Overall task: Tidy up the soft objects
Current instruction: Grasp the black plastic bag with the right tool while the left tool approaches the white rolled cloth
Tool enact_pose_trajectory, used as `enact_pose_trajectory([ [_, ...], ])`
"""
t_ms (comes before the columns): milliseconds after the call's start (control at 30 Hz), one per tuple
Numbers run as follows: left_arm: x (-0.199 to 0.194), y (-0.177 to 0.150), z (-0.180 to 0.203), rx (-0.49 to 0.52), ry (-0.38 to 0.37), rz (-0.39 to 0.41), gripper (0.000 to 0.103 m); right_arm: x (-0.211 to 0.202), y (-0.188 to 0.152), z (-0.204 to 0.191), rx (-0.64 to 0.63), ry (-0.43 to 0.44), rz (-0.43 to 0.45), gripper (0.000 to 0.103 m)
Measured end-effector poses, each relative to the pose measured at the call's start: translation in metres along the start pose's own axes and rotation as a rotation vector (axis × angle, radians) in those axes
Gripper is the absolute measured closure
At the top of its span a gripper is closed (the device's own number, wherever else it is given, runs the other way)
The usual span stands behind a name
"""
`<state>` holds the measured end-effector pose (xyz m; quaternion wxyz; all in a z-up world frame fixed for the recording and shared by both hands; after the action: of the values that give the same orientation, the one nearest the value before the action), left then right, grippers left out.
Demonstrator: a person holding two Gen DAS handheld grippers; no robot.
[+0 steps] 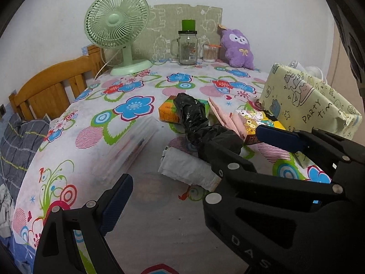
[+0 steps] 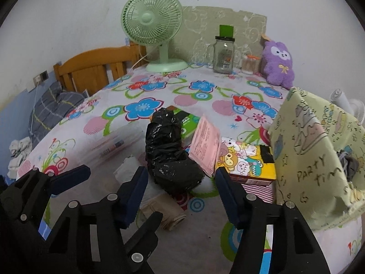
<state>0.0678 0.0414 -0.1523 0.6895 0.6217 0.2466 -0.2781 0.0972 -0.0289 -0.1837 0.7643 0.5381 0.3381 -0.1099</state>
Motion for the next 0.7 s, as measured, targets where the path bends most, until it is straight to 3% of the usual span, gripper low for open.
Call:
enact_pose_trajectory([
  [133,0.007,0.001,-0.002,-0.015,-0.001,-0.02,0.011,0.007,0.002,0.0,-0.019,0.007,-0.01,0.039],
  [233,0.011,0.0,-0.002,-0.023,-0.01,-0.041,0.011,0.014,0.002,0.0,-0.026,0.038,-0.04,0.054],
  [567,0.012,0.001,0.005,0.0,-0.015,-0.04,0.01,0.013,-0.003,0.006,-0.005,0.061,-0.032,0.071],
  [700,0.013,0.002,0.005,-0.008,0.006,-0.037,0.01,0.006,-0.005,0.011,0.003,0.062,-0.016,0.074],
])
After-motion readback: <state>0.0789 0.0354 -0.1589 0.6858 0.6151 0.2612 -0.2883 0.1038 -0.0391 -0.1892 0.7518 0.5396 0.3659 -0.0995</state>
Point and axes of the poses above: each gripper's, at about its wrist camera, not at the fingertips, and x roughly the way its jaws point, z to its right, y to its top, the point moved 2 cm from there along x, roughly the way its jaws point, and after that the axes turned 8 degrees about -x, right-handed, at the moved point
